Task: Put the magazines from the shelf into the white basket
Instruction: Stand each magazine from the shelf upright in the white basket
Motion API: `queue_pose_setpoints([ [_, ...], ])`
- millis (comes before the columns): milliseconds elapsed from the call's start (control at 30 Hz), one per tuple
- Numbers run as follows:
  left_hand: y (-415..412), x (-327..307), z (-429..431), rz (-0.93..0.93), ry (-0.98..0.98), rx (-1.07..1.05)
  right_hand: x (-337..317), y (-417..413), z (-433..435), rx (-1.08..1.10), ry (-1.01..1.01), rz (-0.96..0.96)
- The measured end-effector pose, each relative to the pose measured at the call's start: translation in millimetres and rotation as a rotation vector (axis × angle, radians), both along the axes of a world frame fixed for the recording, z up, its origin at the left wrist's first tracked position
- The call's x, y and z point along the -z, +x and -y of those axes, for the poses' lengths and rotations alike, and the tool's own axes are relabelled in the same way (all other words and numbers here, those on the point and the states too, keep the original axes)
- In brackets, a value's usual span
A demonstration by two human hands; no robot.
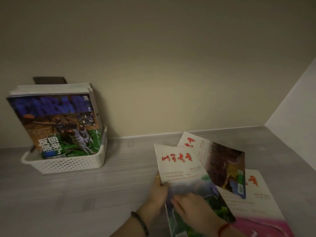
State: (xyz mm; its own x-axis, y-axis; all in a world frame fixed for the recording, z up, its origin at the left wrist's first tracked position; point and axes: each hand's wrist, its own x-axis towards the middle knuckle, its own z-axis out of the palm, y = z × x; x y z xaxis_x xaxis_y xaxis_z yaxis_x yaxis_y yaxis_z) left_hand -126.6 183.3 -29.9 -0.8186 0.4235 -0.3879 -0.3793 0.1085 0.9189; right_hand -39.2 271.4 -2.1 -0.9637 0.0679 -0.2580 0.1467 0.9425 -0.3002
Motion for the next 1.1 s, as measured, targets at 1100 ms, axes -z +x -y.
queue_pose_setpoints([
  [1100,-258.9,-123.4,341.2,-0.398,-0.258,-0.529,-95.3,-293.2,194.0,0.450,-0.679,-0.617],
])
